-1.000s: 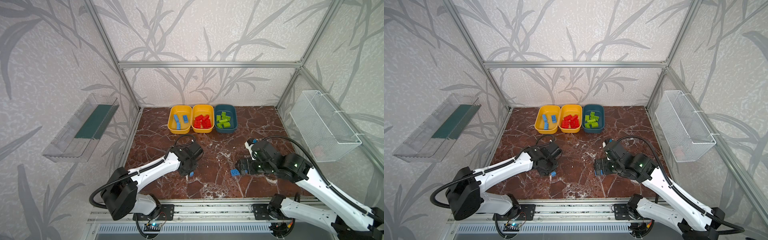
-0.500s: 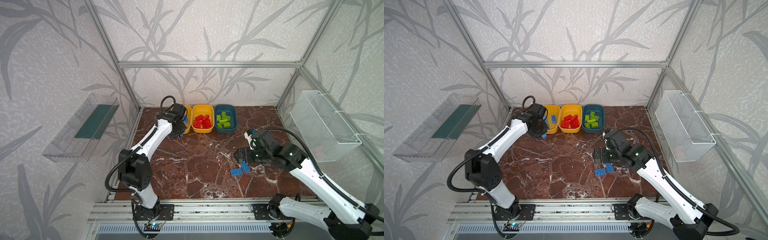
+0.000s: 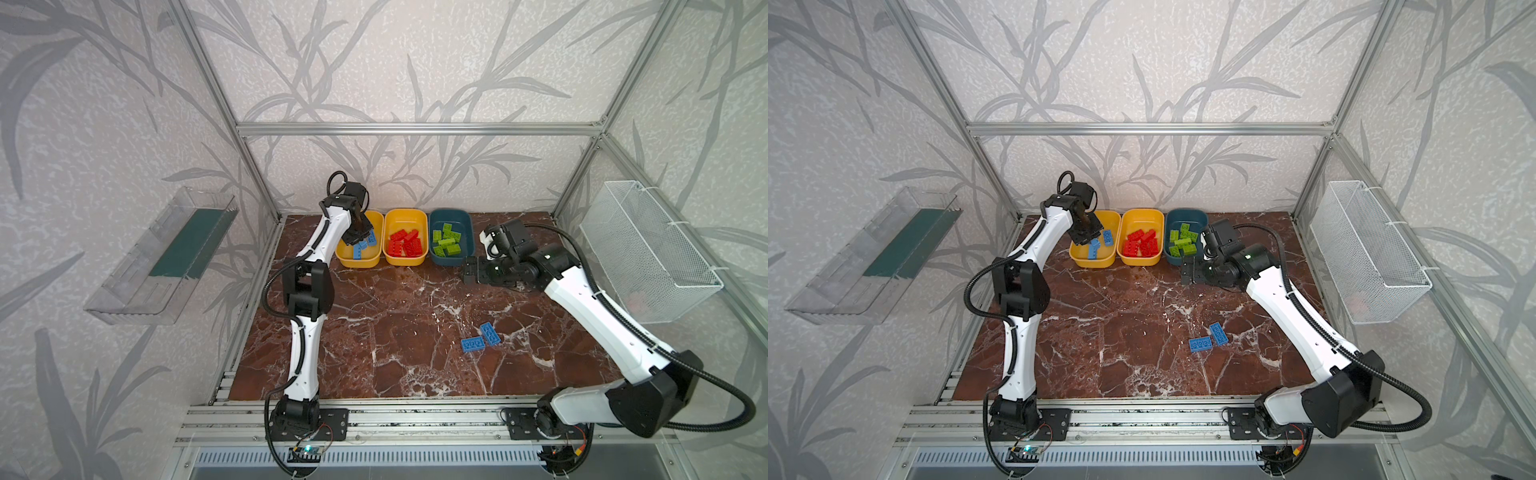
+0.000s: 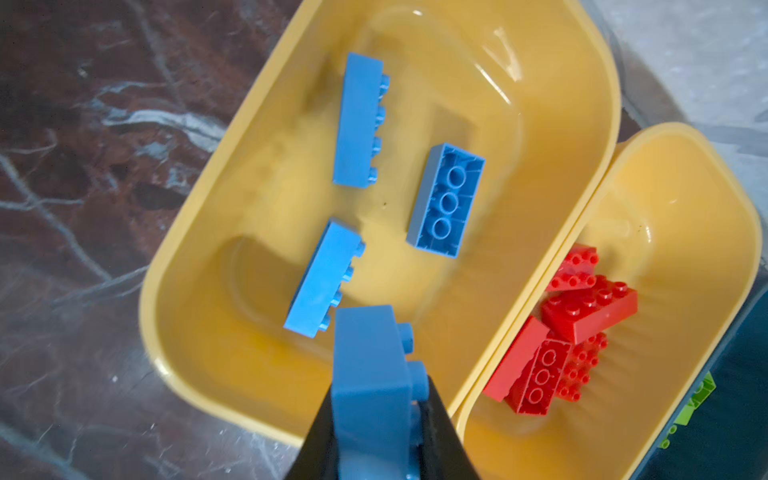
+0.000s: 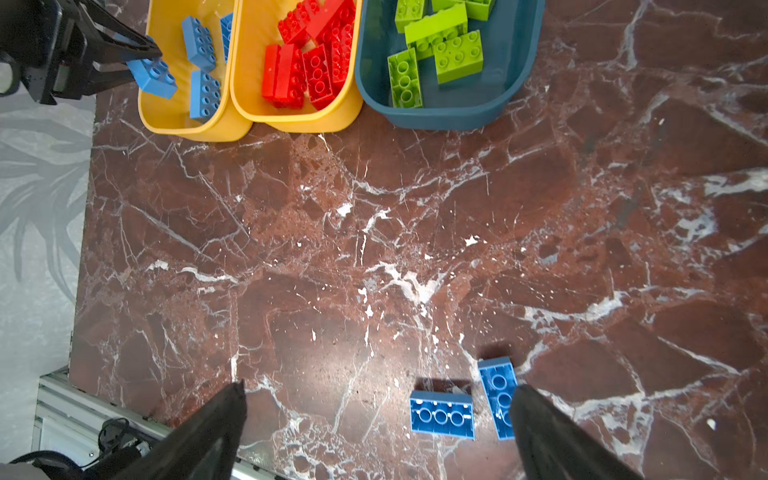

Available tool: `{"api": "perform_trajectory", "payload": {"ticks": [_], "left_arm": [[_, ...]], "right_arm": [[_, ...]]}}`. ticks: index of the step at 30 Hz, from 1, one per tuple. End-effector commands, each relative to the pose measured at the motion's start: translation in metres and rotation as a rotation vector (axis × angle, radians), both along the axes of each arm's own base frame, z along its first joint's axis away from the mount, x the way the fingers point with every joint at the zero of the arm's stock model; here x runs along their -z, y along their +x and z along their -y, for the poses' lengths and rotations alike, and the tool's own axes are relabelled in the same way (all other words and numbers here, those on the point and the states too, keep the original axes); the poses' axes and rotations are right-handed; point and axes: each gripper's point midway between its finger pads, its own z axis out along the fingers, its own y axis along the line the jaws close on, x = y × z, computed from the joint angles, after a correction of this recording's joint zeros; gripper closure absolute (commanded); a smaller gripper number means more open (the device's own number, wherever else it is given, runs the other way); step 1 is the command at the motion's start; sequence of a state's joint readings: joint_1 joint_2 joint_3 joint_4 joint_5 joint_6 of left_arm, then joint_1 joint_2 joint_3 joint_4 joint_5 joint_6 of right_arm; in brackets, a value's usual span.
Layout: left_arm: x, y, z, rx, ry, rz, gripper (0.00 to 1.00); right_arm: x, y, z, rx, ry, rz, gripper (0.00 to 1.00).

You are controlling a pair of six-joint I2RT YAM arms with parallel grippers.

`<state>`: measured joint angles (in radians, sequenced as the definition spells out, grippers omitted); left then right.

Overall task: Sort the legos into containers by color
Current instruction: 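Carry the blue brick with the left gripper into the first yellow bin and release, then move the left gripper back to the two blue bricks and grasp one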

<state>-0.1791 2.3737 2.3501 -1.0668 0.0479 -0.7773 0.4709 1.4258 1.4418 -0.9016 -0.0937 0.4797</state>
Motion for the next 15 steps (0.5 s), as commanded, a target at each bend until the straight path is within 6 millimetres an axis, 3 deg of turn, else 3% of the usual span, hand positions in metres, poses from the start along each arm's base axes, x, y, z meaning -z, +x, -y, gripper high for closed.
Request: {"api": "perform_trajectory", "payload": {"ticks": [1,6,8,15], "left_arm": [[0.01,0.004,0.003,0.026,-0.036,-0.037,0.81],[0.021,0.015,-0.002,0.0,-0.06,-0.033,0.43],[0.02,0.017,-0.005,-0.005,-0.054,-0.027,0.35],[-0.007,0.012,0.0,0.019,-0.068,0.017,0.31]], "right_arm": [[-0.008,0.016,-0.007,-0.022,0.016,0.016,0.01],[-0.004,0.03,-0.01,-0.026,-0.001,-0.008,0.01],[-0.003,0.033,-0.011,-0.026,-0.003,-0.013,0.01],[-0.006,0.034,-0.009,-0.026,-0.005,-0.009,0.01]]}}
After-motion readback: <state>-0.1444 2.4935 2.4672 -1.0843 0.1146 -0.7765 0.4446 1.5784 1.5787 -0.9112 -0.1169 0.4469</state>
